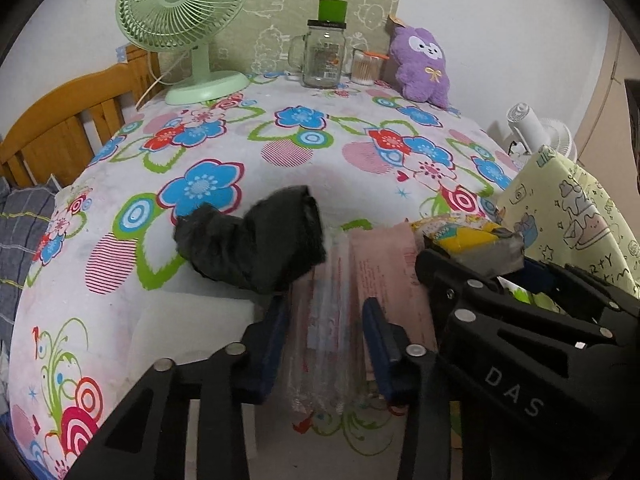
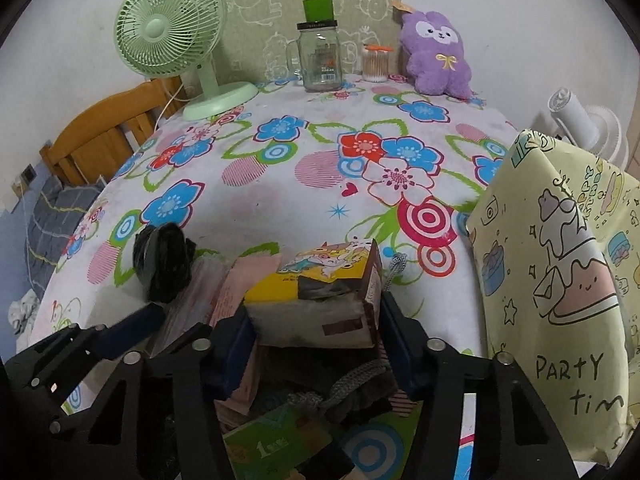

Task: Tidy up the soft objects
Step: 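Close the left tool on the straw bag while the right tool grips the yellow packet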

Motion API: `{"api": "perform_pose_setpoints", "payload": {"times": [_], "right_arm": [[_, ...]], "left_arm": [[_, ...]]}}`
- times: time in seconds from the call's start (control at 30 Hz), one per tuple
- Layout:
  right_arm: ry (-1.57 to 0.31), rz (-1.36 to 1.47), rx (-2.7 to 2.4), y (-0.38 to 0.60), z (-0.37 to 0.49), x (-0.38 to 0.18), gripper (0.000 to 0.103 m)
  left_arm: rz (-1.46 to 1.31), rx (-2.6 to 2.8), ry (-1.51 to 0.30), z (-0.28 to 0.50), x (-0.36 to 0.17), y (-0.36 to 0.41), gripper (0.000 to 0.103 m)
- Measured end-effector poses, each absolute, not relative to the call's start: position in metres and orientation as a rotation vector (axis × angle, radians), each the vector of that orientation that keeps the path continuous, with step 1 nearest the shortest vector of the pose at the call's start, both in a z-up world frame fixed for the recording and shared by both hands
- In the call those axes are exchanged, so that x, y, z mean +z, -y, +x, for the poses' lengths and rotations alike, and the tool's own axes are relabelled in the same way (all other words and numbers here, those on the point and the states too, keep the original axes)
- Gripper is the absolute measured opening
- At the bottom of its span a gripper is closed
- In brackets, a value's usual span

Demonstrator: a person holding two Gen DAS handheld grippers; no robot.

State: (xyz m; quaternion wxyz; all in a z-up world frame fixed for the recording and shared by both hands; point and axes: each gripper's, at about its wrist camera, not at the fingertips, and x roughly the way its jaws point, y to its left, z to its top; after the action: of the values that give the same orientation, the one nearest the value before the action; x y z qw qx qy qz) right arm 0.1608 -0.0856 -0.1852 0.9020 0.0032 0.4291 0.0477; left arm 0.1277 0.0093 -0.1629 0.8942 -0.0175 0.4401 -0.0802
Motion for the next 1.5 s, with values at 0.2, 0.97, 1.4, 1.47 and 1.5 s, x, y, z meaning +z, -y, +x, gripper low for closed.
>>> {"api": "perform_pose_setpoints", "payload": {"times": [0.2,0.97,1.4,1.47,1.5], "right_arm": [[-0.882,0.008,0.093,0.087,0.158,-0.184,0.050],[-0.775,0.040,0.119,0.091,0.136,-0.140,0.050],[-0.700,0.045,0.125,0.094,0.119,-0.104,0.050],[-0.688,0.045,0.125,0.095,0.116,-0.098,0.050],[-0.684,0.045,0.123,0.095,0.114,-0.096,0.050]], "left_arm": [[-0.026,-0.158,-0.923,0.126,-0.164,-0.010,0.025],[-0.001,-0.152,-0.809,0.111,-0.118,0.000,0.022],[0.012,-0.147,-0.734,0.096,-0.082,0.006,0.022],[0.016,-0.148,-0.723,0.094,-0.078,0.006,0.022],[0.017,-0.148,-0.718,0.093,-0.076,0.007,0.022]]}}
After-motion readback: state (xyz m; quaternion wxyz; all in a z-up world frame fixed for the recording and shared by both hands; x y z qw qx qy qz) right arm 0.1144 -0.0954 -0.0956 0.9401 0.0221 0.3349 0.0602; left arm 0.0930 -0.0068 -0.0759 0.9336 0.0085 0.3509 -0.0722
